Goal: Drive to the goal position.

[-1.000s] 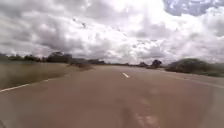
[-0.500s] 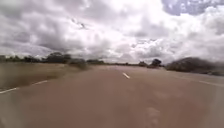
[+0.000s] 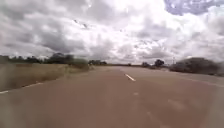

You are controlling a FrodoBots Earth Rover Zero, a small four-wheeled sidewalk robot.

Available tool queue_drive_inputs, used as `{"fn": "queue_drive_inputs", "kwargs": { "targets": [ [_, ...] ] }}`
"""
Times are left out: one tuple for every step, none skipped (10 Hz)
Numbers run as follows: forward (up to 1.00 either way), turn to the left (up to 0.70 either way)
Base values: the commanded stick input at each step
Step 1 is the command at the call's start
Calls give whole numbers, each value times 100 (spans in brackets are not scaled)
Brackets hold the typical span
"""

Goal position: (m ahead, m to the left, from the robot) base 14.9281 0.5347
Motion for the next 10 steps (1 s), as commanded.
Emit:
{"fn": "queue_drive_inputs", "kwargs": {
  "targets": [
    [100,-14],
    [100,-22],
    [100,-15],
    [100,-5],
    [100,0],
    [100,0],
    [100,0],
    [100,0],
    [100,0],
    [100,0]
  ]
}}
